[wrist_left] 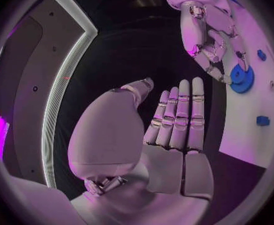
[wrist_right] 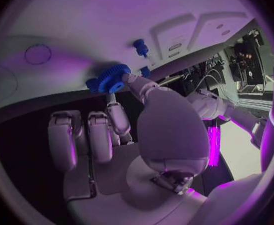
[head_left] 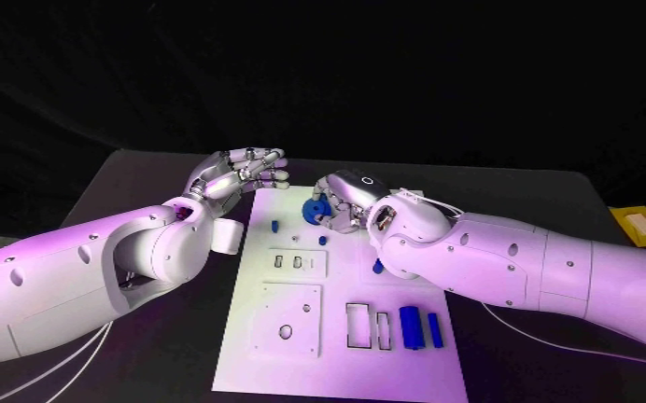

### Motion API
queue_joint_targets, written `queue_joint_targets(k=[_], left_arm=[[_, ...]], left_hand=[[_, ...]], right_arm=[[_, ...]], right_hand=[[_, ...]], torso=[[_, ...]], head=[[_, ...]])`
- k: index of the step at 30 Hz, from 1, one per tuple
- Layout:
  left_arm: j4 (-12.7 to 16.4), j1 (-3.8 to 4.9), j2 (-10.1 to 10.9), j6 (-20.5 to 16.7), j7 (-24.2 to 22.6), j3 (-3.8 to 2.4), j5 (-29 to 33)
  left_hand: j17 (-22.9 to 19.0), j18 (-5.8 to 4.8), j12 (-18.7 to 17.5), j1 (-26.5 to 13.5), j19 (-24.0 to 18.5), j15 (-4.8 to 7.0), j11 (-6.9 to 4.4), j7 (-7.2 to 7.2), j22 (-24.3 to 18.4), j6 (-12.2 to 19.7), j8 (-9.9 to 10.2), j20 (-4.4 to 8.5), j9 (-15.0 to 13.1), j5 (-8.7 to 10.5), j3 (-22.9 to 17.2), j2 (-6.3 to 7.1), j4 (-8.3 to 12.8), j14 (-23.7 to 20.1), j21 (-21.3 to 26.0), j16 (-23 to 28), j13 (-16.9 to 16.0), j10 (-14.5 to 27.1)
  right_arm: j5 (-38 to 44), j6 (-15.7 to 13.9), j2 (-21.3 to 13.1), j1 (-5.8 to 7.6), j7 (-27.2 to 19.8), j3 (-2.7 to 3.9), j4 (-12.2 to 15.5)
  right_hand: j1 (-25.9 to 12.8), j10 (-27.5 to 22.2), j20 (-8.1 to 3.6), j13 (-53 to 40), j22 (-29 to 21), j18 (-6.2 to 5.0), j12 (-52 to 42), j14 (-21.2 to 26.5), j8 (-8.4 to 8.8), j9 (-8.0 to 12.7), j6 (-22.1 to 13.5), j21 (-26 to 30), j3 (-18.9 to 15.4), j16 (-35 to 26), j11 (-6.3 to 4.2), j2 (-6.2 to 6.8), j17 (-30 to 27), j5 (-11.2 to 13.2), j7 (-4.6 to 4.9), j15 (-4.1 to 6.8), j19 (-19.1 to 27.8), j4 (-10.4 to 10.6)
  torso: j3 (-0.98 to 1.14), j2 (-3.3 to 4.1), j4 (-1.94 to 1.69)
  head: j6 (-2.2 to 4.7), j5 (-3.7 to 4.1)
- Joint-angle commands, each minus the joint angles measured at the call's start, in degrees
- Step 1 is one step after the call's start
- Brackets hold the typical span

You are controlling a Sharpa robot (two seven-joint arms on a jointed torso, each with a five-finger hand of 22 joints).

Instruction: Assemble the parts on the task board

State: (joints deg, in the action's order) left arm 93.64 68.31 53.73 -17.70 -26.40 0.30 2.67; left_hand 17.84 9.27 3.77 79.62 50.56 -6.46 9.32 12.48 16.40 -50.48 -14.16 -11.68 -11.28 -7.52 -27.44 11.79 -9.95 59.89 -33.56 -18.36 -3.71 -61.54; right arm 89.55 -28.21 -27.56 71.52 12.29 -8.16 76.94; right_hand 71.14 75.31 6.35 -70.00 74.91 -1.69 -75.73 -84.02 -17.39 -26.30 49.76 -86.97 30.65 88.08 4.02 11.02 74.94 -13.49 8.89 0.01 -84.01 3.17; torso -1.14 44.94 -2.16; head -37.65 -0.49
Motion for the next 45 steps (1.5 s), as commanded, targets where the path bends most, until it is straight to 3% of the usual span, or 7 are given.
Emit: queue_joint_targets(k=[1, 10, 22, 32, 38, 41, 45], left_arm=[[0.15, 0.15, -0.11, 0.89, -0.28, -0.05, 0.13], [0.14, 0.15, -0.09, 0.83, -0.27, -0.05, 0.13], [0.14, 0.15, -0.03, 0.73, -0.11, -0.05, 0.13], [0.21, 0.15, 0.05, 0.66, -0.09, -0.05, 0.13], [0.18, 0.15, 0.15, 0.65, -0.12, -0.05, 0.13], [0.11, 0.14, 0.24, 0.65, -0.13, -0.05, 0.13], [-0.01, 0.14, 0.34, 0.67, -0.15, -0.05, 0.13]], left_hand=[[0.14, 0.9, -0.01, -0.33, -0.43, 0.05, 0.07, 0.02, 0.14, 0.16, 0.3, -0.1, -0.11, 0.22, 0.02, -0.4, 0.3, -0.55, -0.43, 0.4, -0.08, 0.33], [0.14, 0.9, -0.01, -0.33, -0.43, 0.05, 0.07, 0.02, 0.14, 0.16, 0.3, -0.1, -0.11, 0.22, 0.02, -0.4, 0.3, -0.55, -0.43, 0.4, -0.08, 0.33], [0.29, 0.91, -0.05, -0.37, -0.63, 0.03, 0.15, 0.17, 0.23, 0.29, 0.39, -0.12, -0.11, 0.21, 0.0, -0.39, 0.44, -0.58, -0.59, 0.42, -0.06, 0.45], [0.48, 0.93, -0.12, -0.19, -0.81, -0.03, 0.28, 0.36, 0.38, 0.5, 0.56, -0.16, -0.11, 0.15, -0.19, -0.51, 0.74, -0.62, -0.84, 0.45, -0.03, 0.72], [0.48, 0.93, -0.12, -0.19, -0.81, -0.03, 0.28, 0.36, 0.38, 0.5, 0.56, -0.16, -0.11, 0.15, -0.19, -0.51, 0.74, -0.62, -0.84, 0.45, -0.03, 0.72], [0.53, 0.94, -0.12, -0.14, -0.86, -0.05, 0.31, 0.39, 0.42, 0.54, 0.59, -0.17, -0.11, 0.13, -0.25, -0.54, 0.84, -0.63, -0.92, 0.46, -0.03, 0.78], [0.53, 0.94, -0.12, -0.14, -0.86, -0.05, 0.31, 0.39, 0.42, 0.54, 0.59, -0.17, -0.11, 0.13, -0.25, -0.54, 0.84, -0.63, -0.92, 0.46, -0.03, 0.78]], right_arm=[[0.73, 1.33, 0.27, 0.03, 0.19, 0.04, -0.63], [0.38, 1.87, 0.5, 0.02, -0.57, 0.02, -0.93], [-0.94, 4.26, -0.07, -0.03, -0.46, 0.01, -0.48], [-2.2, 4.98, -0.98, -0.07, -0.45, 0.0, -0.12], [-3.42, -0.68, -3.2, -0.08, -2.14, 0.01, 1.48], [-5.36, -5.39, -5.82, 0.02, -4.7, 0.16, 3.61], [-9.38, -7.57, -10.11, 0.77, -7.8, 0.37, 6.81]], right_hand=[[-0.93, -1.01, -0.14, 0.97, 11.38, 0.55, 0.88, -4.75, 1.09, 0.09, -1.56, 0.05, 0.23, 0.27, 0.33, 0.5, 9.02, 0.19, 0.42, -0.19, -2.92, 0.06], [-1.77, -2.15, 0.67, 1.91, 11.32, 0.51, 1.75, -4.75, 3.81, 0.75, -4.55, 0.2, -0.38, 0.31, 1.25, 1.63, 9.14, 0.45, 1.35, -1.03, -2.8, 0.11], [-3.79, -1.65, 0.9, 1.21, 12.15, 0.75, 1.17, -4.79, 4.06, 0.42, -3.37, -0.45, -2.13, 0.39, 1.25, 1.54, 9.35, 1.21, 1.22, -1.12, -3.47, 1.77], [-6.54, -0.94, 0.72, 0.37, 12.4, 0.81, 0.52, -4.84, 4.31, 0.05, -2.23, -0.62, -3.38, 0.48, 0.97, 0.56, 9.6, -0.89, 0.88, -0.9, -3.66, 4.48], [-6.86, -0.27, 0.63, -0.42, 12.7, 0.9, -0.09, -4.86, 4.37, -0.08, -1.85, -0.87, -3.4, 0.51, 0.84, 0.25, 9.66, -1.92, 0.74, -0.79, -3.91, 4.98], [-6.02, 0.12, 0.57, -0.89, 12.84, 0.94, -0.45, -4.88, 4.62, -0.09, -1.94, -0.98, -3.06, 0.54, 0.81, 0.27, 9.76, -2.32, 0.75, -0.75, -4.02, 4.45], [-5.35, -0.18, 0.57, -0.57, 12.73, 0.9, -0.19, -4.85, 4.98, -0.05, -2.25, -0.87, -2.78, 0.5, 0.89, 0.34, 9.63, -2.37, 0.87, -0.79, -3.92, 3.97]], torso=[[-0.03, -0.04, 0.01], [-0.01, -0.03, 0.03], [-0.04, -0.03, 0.09], [-0.03, -0.07, 0.04], [-0.03, -0.06, 0.04], [0.01, -0.15, 0.08], [0.02, -0.27, 0.21]], head=[[0.06, 0.2], [0.2, 0.08], [0.11, 0.02], [0.09, 0.12], [0.28, 0.09], [0.46, 0.09], [0.62, 0.29]])
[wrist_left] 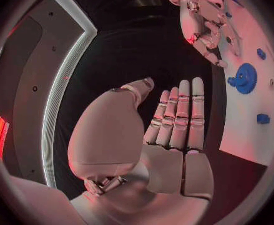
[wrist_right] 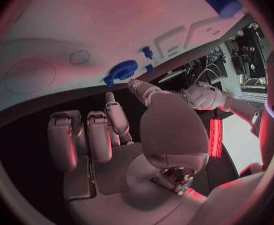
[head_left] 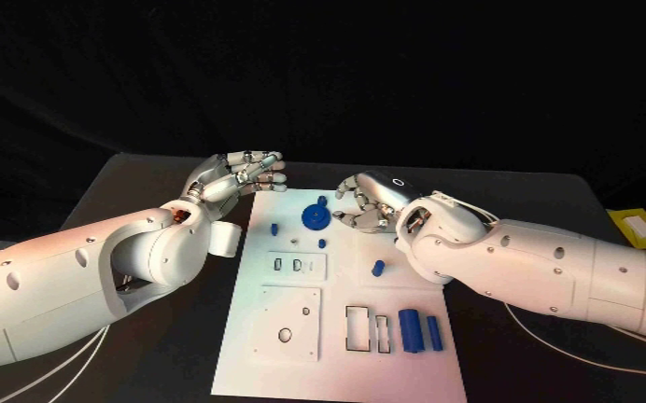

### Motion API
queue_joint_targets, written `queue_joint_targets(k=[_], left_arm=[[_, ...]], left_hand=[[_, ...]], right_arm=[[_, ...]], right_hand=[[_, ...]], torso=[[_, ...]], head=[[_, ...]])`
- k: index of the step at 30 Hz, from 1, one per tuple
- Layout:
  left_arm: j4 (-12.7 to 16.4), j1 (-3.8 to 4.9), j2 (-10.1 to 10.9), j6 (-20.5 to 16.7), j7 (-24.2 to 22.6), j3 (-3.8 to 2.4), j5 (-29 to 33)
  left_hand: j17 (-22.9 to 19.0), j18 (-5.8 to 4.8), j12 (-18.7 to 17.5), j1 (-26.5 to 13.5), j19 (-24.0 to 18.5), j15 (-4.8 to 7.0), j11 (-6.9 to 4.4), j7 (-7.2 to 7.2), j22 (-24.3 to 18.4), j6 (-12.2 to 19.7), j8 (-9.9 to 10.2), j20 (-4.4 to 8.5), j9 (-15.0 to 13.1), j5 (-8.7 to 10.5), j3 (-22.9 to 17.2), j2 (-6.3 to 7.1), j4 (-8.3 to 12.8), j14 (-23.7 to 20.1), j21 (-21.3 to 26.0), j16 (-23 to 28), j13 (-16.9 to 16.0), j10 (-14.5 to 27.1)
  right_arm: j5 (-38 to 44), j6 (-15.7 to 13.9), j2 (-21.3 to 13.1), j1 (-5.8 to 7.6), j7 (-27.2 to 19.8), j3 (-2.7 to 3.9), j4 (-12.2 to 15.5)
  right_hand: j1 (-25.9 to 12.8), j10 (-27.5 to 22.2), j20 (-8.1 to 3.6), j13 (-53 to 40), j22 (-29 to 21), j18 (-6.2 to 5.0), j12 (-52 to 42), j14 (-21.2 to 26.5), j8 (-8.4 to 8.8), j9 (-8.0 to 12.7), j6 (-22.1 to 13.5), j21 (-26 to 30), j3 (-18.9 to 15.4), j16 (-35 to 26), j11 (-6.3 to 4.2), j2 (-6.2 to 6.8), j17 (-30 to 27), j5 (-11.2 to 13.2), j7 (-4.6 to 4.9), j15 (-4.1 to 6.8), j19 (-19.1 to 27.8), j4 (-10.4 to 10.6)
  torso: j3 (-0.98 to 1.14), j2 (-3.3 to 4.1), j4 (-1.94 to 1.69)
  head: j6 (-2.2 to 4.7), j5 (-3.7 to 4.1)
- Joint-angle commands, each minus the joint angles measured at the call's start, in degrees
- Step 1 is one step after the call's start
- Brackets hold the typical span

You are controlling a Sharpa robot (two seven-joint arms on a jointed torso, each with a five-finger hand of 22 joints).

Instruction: Assemble the parts on the task board

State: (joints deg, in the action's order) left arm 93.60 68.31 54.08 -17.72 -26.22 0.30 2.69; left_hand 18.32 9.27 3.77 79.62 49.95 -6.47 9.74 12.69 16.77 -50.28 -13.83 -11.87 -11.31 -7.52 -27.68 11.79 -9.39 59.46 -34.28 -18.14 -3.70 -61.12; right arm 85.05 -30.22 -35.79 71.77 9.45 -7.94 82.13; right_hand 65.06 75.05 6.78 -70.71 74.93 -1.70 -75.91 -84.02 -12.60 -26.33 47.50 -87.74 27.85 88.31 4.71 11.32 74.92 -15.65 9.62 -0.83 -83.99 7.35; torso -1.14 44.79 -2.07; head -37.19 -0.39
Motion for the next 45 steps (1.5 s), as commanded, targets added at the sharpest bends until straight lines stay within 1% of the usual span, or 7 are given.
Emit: queue_joint_targets(k=[1, 4, 8, 12, 22, 32, 45], left_arm=[[-0.01, 0.14, 0.01, 0.69, -0.33, -0.05, 0.11], [-0.14, 0.14, -0.02, 0.65, -0.34, -0.04, 0.11], [-0.28, 0.13, -0.06, 0.65, -0.46, -0.04, 0.12], [-0.52, 0.12, -0.18, 0.97, -0.6, -0.04, 0.12], [-1.08, 0.09, -0.45, 1.37, -0.7, -0.04, 0.12], [-1.37, 0.07, -0.46, 1.41, -0.74, -0.03, 0.12], [-1.26, 0.07, -0.29, 1.33, -0.71, -0.03, 0.12]], left_hand=[[0.05, 0.94, -0.12, -0.14, -0.25, -0.04, -0.11, 0.18, 0.05, 0.34, 0.26, 0.02, -0.08, 0.13, -0.01, -0.54, 0.27, -0.21, -0.2, 0.24, -0.04, 0.36], [0.05, 0.94, -0.12, -0.14, -0.25, -0.04, -0.11, 0.18, 0.05, 0.34, 0.26, 0.02, -0.08, 0.13, -0.01, -0.54, 0.27, -0.21, -0.2, 0.24, -0.04, 0.36], [0.1, 0.94, -0.12, -0.09, -0.31, -0.05, -0.09, 0.19, 0.09, 0.38, 0.3, 0.01, -0.08, 0.13, -0.05, -0.53, 0.37, -0.23, -0.28, 0.26, -0.04, 0.42], [0.11, 0.94, -0.12, -0.08, -0.32, -0.06, -0.09, 0.19, 0.1, 0.39, 0.3, 0.01, -0.09, 0.13, -0.06, -0.53, 0.4, -0.24, -0.3, 0.26, -0.04, 0.43], [0.13, 0.93, -0.12, -0.07, -0.35, -0.06, -0.09, 0.18, 0.12, 0.41, 0.32, 0.0, -0.09, 0.13, -0.06, -0.5, 0.43, -0.25, -0.32, 0.27, -0.04, 0.45], [0.13, 0.93, -0.12, -0.07, -0.35, -0.06, -0.09, 0.18, 0.12, 0.41, 0.32, 0.0, -0.09, 0.13, -0.06, -0.5, 0.43, -0.25, -0.32, 0.27, -0.04, 0.45], [0.18, 0.93, -0.11, -0.07, -0.43, -0.08, -0.08, 0.17, 0.16, 0.45, 0.35, -0.02, -0.09, 0.15, -0.06, -0.44, 0.53, -0.29, -0.4, 0.3, -0.05, 0.48]], right_arm=[[-6.14, -5.34, -3.25, 0.78, -5.75, 0.2, 2.56], [-9.58, -1.55, -6.98, 1.54, -8.38, 0.29, 4.62], [-12.99, 6.8, -12.19, 2.57, -13.06, 0.32, 5.59], [-15.53, 10.55, -16.12, 2.88, -16.24, 0.25, 5.01], [-17.56, 12.53, -19.78, 2.2, -19.05, -0.02, 2.05], [-18.01, 12.82, -19.41, 0.73, -19.02, -0.17, -0.15], [-18.55, 12.14, -17.85, 0.09, -17.92, -0.2, -1.77]], right_hand=[[0.9, 0.01, 0.14, 0.22, 12.73, 0.92, 0.05, -4.85, 0.29, -0.01, -0.07, -0.12, 0.08, 0.27, 0.22, 0.06, 9.63, -0.21, 0.17, 0.04, -3.95, -0.33], [1.62, -0.35, 0.19, 0.57, 12.58, 0.87, 0.36, -4.82, 0.63, 0.04, -0.31, 0.04, 0.35, 0.24, 0.31, 0.18, 9.53, -0.07, 0.29, -0.03, -3.8, -0.92], [5.69, -2.12, 0.43, 2.26, 11.36, 0.45, 1.86, -4.74, 1.49, 0.05, -0.58, 1.27, 1.53, 0.17, 0.63, 0.83, 9.39, 1.33, 0.67, -0.31, -2.63, -4.29], [6.58, -2.12, 0.48, 2.22, 11.34, 0.44, 1.82, -4.8, 1.36, -0.13, 0.05, 1.34, 1.58, 0.25, 0.6, 1.11, 9.73, 1.91, 0.63, -0.32, -2.58, -5.13], [6.77, -2.48, 0.52, 2.59, 11.26, 0.41, 2.13, -4.81, 1.77, -0.06, -0.42, 1.44, 1.36, 0.26, 0.69, 1.52, 9.79, 1.92, 0.73, -0.38, -2.49, -5.48], [6.8, -2.56, 0.54, 2.64, 11.28, 0.42, 2.18, -4.83, 2.0, -0.01, -0.71, 1.44, 1.31, 0.29, 0.75, 1.51, 9.9, 1.8, 0.79, -0.42, -2.5, -5.52], [6.69, -2.34, 0.59, 2.39, 11.32, 0.43, 1.98, -4.84, 2.08, -0.04, -0.66, 1.42, 1.36, 0.3, 0.8, 1.13, 9.95, 1.34, 0.85, -0.47, -2.54, -5.37]], torso=[[0.02, -0.17, 0.17], [0.07, -0.26, 0.27], [0.16, -0.46, 0.58], [0.33, -0.54, 0.77], [0.97, -0.61, 1.05], [0.67, -0.53, 0.79], [0.66, -0.57, 0.82]], head=[[0.19, 0.24], [0.0, 0.46], [-0.1, 0.88], [0.02, 1.36], [0.18, 1.84], [-0.26, 1.79], [-0.44, 1.8]])
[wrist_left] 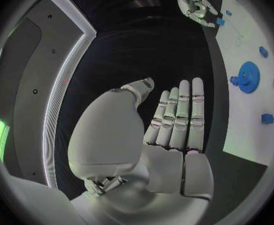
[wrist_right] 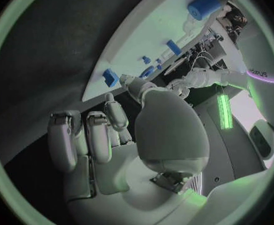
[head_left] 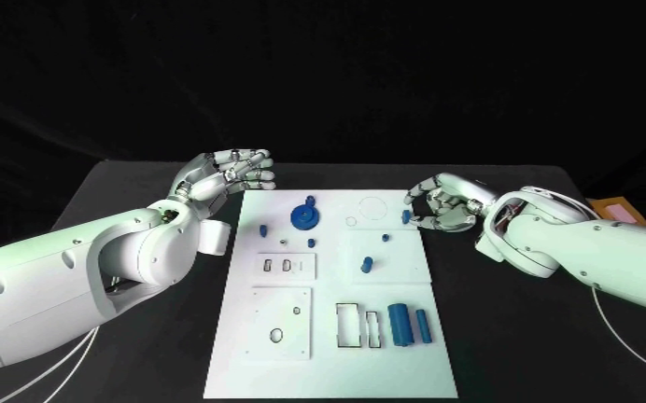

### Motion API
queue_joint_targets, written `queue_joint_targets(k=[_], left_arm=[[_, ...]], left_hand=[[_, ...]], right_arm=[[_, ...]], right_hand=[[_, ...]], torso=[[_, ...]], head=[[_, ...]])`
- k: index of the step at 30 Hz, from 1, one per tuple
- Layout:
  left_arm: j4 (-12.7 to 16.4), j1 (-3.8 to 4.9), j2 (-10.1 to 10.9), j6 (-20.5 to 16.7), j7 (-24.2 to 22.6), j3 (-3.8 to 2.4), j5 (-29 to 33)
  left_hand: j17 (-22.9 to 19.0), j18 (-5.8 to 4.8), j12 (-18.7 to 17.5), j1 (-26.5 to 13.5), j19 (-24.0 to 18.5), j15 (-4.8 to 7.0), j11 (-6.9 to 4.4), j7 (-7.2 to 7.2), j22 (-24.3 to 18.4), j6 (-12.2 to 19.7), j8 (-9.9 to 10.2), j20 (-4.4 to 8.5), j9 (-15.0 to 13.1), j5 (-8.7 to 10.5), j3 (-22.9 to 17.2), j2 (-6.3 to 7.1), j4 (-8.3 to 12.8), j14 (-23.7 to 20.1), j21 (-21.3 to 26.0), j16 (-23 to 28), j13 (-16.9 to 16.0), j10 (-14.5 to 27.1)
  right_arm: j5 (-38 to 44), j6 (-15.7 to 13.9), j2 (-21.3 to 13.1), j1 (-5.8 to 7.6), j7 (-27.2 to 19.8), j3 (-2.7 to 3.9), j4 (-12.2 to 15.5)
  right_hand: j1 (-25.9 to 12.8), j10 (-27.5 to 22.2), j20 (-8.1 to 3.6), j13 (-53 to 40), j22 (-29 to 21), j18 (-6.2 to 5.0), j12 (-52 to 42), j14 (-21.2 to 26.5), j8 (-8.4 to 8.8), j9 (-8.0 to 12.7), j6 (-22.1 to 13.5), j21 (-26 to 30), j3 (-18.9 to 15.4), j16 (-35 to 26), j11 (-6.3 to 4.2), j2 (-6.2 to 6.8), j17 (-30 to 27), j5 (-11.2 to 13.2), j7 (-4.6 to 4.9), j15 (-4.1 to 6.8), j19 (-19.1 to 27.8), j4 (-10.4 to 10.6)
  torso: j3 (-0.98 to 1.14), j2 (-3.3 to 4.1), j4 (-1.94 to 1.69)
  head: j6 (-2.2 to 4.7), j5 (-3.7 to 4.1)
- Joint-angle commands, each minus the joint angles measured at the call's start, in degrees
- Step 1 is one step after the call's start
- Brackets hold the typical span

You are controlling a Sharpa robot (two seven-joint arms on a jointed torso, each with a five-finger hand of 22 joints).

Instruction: Assemble the parts on the task board

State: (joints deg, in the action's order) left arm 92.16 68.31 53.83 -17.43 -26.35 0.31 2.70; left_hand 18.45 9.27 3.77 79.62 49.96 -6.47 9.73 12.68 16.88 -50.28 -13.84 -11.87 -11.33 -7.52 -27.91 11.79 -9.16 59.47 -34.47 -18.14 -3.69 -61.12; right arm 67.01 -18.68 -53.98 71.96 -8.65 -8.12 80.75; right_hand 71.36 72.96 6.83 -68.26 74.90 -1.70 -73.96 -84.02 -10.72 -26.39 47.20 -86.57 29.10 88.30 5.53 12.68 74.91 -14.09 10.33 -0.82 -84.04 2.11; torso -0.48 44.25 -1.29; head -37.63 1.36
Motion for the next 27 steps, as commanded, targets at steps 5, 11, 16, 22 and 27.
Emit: queue_joint_targets(k=[5, 11, 16, 22, 27], left_arm=[[0.28, 0.08, 0.0, 1.05, -0.56, -0.05, 0.11], [0.31, 0.08, 0.07, 1.01, -0.53, -0.05, 0.11], [0.31, 0.08, 0.11, 1.02, -0.48, -0.05, 0.11], [0.29, 0.08, 0.11, 1.0, -0.39, -0.05, 0.11], [0.27, 0.08, 0.1, 0.96, -0.31, -0.05, 0.11]], left_hand=[[0.05, 0.93, -0.11, -0.07, -0.43, -0.08, -0.08, 0.17, 0.05, 0.45, 0.35, -0.01, -0.07, 0.15, 0.18, -0.44, 0.3, -0.29, -0.21, 0.3, -0.05, 0.49], [0.05, 0.93, -0.11, -0.07, -0.43, -0.08, -0.08, 0.17, 0.05, 0.45, 0.35, -0.01, -0.07, 0.15, 0.18, -0.44, 0.3, -0.29, -0.21, 0.3, -0.05, 0.49], [0.15, 0.93, -0.08, -0.08, -0.55, -0.09, -0.08, 0.17, 0.13, 0.45, 0.37, -0.03, -0.09, 0.15, 0.13, -0.46, 0.41, -0.32, -0.34, 0.32, -0.06, 0.51], [0.15, 0.93, -0.08, -0.08, -0.55, -0.09, -0.08, 0.17, 0.13, 0.45, 0.37, -0.03, -0.09, 0.15, 0.13, -0.46, 0.41, -0.32, -0.34, 0.32, -0.06, 0.51], [0.15, 0.93, -0.08, -0.08, -0.55, -0.09, -0.08, 0.17, 0.13, 0.45, 0.37, -0.03, -0.09, 0.15, 0.13, -0.46, 0.41, -0.32, -0.34, 0.32, -0.06, 0.51]], right_arm=[[-0.68, 0.64, 1.11, -0.37, 0.74, -0.03, -1.05], [-0.74, 0.74, 1.96, -0.86, 1.24, -0.05, -1.66], [-0.75, 0.45, 2.45, -1.14, 1.48, -0.05, -2.27], [-0.75, 0.43, 2.79, -1.45, 1.61, -0.06, -2.73], [-0.79, 0.07, 2.88, -1.54, 1.6, -0.06, -2.88]], right_hand=[[0.38, -0.18, 0.55, -0.14, 11.41, 0.45, -0.04, -4.86, 0.18, 0.01, -0.3, 0.19, 0.14, 0.33, -0.02, -0.35, 10.05, -0.28, 0.14, -0.49, -2.55, -0.09], [0.42, 0.01, 0.58, -0.32, 11.45, 0.46, -0.2, -4.88, 0.08, -0.08, 0.03, 0.17, 0.25, 0.36, -0.03, -0.66, 10.14, -0.36, 0.13, -0.49, -2.58, -0.06], [0.59, 0.08, 0.58, -0.39, 11.42, 0.45, -0.27, -4.88, 0.03, -0.13, 0.24, 0.2, 0.42, 0.35, -0.06, -0.94, 10.13, -0.34, 0.12, -0.48, -2.55, -0.12], [0.74, 0.24, 0.58, -0.55, 11.49, 0.47, -0.41, -4.88, -0.12, -0.23, 0.67, 0.15, 0.61, 0.36, -0.09, -1.27, 10.16, -0.26, 0.08, -0.46, -2.61, -0.17], [0.73, 0.42, 0.53, -0.68, 11.53, 0.48, -0.55, -4.89, -0.54, -0.46, 1.66, 0.12, 0.8, 0.37, -0.21, -1.68, 10.18, -0.2, -0.06, -0.37, -2.66, -0.14]], torso=[[-0.05, -0.02, -0.07], [0.06, -0.03, 0.01], [0.08, -0.09, 0.09], [0.07, -0.06, 0.07], [0.07, -0.09, 0.04]], head=[[-0.15, -0.07], [-0.32, -0.22], [-0.41, -0.38], [-0.51, -0.38], [-0.48, -0.35]])
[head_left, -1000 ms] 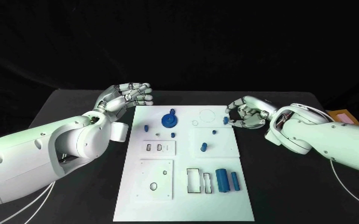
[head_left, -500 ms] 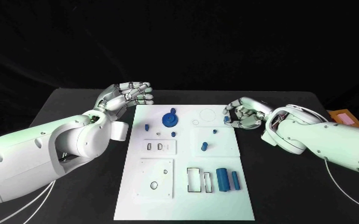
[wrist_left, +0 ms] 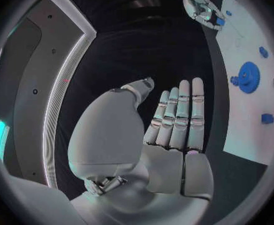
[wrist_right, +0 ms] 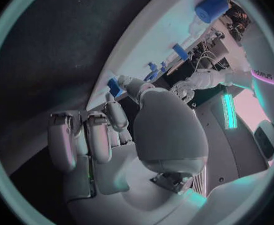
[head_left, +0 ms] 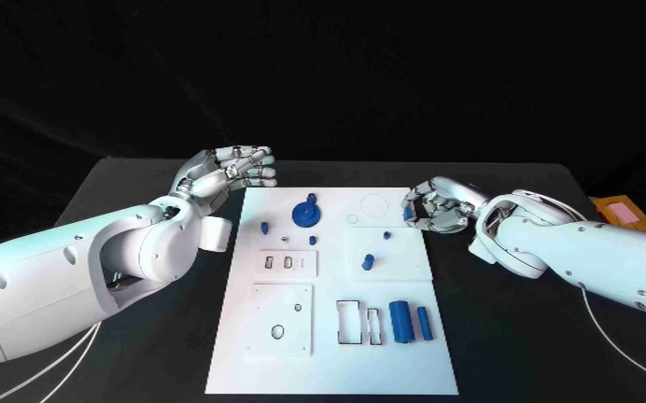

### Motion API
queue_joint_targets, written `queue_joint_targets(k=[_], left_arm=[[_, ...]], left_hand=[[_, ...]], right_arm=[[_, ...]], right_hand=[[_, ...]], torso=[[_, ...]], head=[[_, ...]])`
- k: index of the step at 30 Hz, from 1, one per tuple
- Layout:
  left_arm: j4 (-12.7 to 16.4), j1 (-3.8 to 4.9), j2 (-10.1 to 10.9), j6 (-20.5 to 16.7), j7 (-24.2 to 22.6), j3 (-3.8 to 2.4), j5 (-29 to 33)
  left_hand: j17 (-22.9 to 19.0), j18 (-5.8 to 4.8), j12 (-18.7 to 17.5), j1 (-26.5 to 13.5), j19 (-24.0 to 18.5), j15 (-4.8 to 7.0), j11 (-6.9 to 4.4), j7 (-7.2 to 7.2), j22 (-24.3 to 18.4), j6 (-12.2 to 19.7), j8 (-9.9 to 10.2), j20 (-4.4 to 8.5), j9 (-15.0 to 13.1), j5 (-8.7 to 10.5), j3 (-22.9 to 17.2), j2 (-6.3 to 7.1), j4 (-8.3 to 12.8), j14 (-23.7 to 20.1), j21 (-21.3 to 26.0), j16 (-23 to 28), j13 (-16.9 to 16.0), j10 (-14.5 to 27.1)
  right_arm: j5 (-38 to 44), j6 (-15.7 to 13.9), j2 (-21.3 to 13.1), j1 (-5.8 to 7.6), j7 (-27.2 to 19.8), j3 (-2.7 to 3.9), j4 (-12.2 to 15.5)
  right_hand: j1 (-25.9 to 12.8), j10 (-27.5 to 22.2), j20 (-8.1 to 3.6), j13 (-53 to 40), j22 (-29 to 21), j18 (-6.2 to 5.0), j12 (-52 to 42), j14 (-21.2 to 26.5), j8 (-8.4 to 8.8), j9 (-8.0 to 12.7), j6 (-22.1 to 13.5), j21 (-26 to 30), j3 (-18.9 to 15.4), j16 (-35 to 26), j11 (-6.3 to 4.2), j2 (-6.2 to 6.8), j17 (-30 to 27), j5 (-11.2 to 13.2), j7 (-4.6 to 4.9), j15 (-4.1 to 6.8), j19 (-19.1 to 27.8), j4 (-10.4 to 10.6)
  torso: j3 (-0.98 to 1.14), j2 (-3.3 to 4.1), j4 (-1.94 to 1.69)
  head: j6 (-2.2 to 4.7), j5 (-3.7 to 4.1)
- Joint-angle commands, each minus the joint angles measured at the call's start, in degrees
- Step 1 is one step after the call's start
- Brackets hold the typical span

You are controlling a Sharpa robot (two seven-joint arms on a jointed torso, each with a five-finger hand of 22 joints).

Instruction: Assemble the parts on the task board

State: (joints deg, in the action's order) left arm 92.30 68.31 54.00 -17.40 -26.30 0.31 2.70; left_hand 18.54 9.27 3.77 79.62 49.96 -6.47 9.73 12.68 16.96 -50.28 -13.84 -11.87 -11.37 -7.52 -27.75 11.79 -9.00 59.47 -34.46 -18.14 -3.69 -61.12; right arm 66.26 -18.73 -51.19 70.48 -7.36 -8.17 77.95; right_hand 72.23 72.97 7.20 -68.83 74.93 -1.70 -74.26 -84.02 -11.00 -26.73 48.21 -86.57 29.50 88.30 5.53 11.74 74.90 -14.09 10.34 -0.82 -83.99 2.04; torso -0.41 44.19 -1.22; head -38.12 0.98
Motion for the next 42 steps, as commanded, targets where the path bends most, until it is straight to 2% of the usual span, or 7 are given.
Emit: queue_joint_targets(k=[1, 15, 18, 27, 32, 37, 42], left_arm=[[0.12, 0.08, -0.07, 0.9, -0.33, -0.04, 0.11], [-0.01, 0.08, -0.09, 0.53, 0.03, -0.04, 0.11], [-0.03, 0.08, -0.07, 0.53, 0.07, -0.04, 0.11], [-0.08, 0.08, -0.03, 0.51, 0.17, -0.04, 0.11], [-0.17, 0.08, -0.02, 0.54, 0.19, -0.04, 0.11], [-0.4, 0.07, -0.05, 0.58, 0.21, -0.04, 0.11], [-0.69, 0.07, -0.16, 0.65, 0.24, -0.04, 0.11]], left_hand=[[0.05, 0.93, -0.08, -0.08, -0.55, -0.09, -0.08, 0.17, 0.05, 0.45, 0.37, -0.03, -0.05, 0.15, -0.03, -0.46, 0.26, -0.32, -0.35, 0.32, -0.07, 0.51], [0.13, 0.94, -0.06, -0.06, -0.63, -0.09, -0.07, 0.19, 0.12, 0.44, 0.38, -0.04, -0.08, 0.15, -0.11, -0.52, 0.37, -0.33, -0.47, 0.34, -0.07, 0.53], [0.13, 0.94, -0.06, -0.06, -0.63, -0.09, -0.07, 0.19, 0.12, 0.44, 0.38, -0.04, -0.08, 0.15, -0.11, -0.52, 0.37, -0.33, -0.47, 0.34, -0.07, 0.53], [0.13, 0.94, -0.06, -0.06, -0.63, -0.09, -0.07, 0.19, 0.12, 0.44, 0.38, -0.04, -0.08, 0.15, -0.11, -0.52, 0.37, -0.33, -0.47, 0.34, -0.07, 0.53], [0.13, 0.94, -0.06, -0.06, -0.63, -0.09, -0.07, 0.19, 0.12, 0.44, 0.38, -0.04, -0.08, 0.15, -0.11, -0.52, 0.37, -0.33, -0.47, 0.34, -0.07, 0.53], [0.13, 0.94, -0.06, -0.06, -0.63, -0.09, -0.07, 0.19, 0.12, 0.44, 0.38, -0.04, -0.08, 0.15, -0.11, -0.52, 0.37, -0.33, -0.47, 0.34, -0.07, 0.53], [0.13, 0.94, -0.06, -0.06, -0.63, -0.09, -0.07, 0.19, 0.12, 0.44, 0.38, -0.04, -0.08, 0.15, -0.11, -0.52, 0.37, -0.33, -0.47, 0.34, -0.07, 0.53]], right_arm=[[-0.07, 0.07, 0.1, -0.08, 0.29, -0.01, -0.11], [-1.48, -2.33, 0.22, -0.11, -0.81, -0.01, -0.15], [-2.86, -4.02, 0.2, -0.11, -1.03, -0.01, -0.22], [-4.69, -8.09, 0.04, -0.11, -0.67, -0.01, 0.41], [-4.83, -10.47, -0.38, -0.1, 0.24, 0.0, 2.81], [-4.07, -12.45, -0.2, -0.03, 3.09, 0.02, 7.28], [-1.51, -12.69, 1.64, 0.05, 7.1, 0.04, 11.48]], right_hand=[[-0.18, 0.49, 0.13, -0.18, 11.52, 0.48, -0.31, -4.88, -0.45, -0.23, 1.02, 0.12, 0.43, 0.37, -0.27, -0.86, 10.16, -0.22, -0.16, -0.33, -2.71, -0.05], [-0.1, 1.81, -0.7, -1.35, 11.7, 0.51, -1.28, -4.9, -3.2, -1.78, 4.49, 0.04, 0.83, 0.36, -1.51, -3.5, 10.22, 0.98, -1.63, 0.69, -2.86, 0.24], [-0.14, 2.58, -1.02, -2.14, 11.91, 0.58, -1.88, -4.93, -4.17, -2.36, 5.19, -0.16, 0.88, 0.38, -1.91, -4.46, 10.33, 0.84, -2.1, 1.04, -3.06, 0.43], [0.39, 3.41, -1.6, -2.99, 12.2, 0.68, -2.5, -4.96, -5.55, -3.3, 5.45, -0.42, 1.26, 0.38, -2.51, -5.41, 10.38, 1.67, -2.72, 1.61, -3.32, -0.02], [-0.64, 3.67, -1.77, -3.27, 12.49, 0.77, -2.63, -4.99, -5.88, -3.6, 4.87, -0.69, 1.46, 0.4, -2.52, -5.46, 10.49, 0.08, -2.69, 1.68, -3.59, 0.58], [-0.77, 3.72, -1.79, -3.32, 12.55, 0.79, -2.66, -4.99, -5.93, -3.66, 4.7, -0.74, 1.58, 0.39, -2.53, -5.53, 10.46, -0.25, -2.7, 1.7, -3.64, 0.66], [-0.64, 3.76, -1.81, -3.37, 12.68, 0.84, -2.68, -4.99, -5.98, -3.71, 4.56, -0.88, 1.84, 0.39, -2.56, -5.7, 10.46, -0.42, -2.72, 1.72, -3.76, 0.55]], torso=[[0.0, -0.03, -0.02], [-0.01, -0.02, -0.01], [-0.03, -0.04, -0.03], [-0.03, -0.02, -0.01], [-0.04, -0.13, 0.02], [-0.03, -0.2, 0.1], [-0.08, -0.25, 0.0]], head=[[0.01, 0.02], [0.14, 0.03], [0.07, 0.06], [0.07, 0.0], [0.07, -0.17], [0.03, -0.47], [-0.06, -0.75]])
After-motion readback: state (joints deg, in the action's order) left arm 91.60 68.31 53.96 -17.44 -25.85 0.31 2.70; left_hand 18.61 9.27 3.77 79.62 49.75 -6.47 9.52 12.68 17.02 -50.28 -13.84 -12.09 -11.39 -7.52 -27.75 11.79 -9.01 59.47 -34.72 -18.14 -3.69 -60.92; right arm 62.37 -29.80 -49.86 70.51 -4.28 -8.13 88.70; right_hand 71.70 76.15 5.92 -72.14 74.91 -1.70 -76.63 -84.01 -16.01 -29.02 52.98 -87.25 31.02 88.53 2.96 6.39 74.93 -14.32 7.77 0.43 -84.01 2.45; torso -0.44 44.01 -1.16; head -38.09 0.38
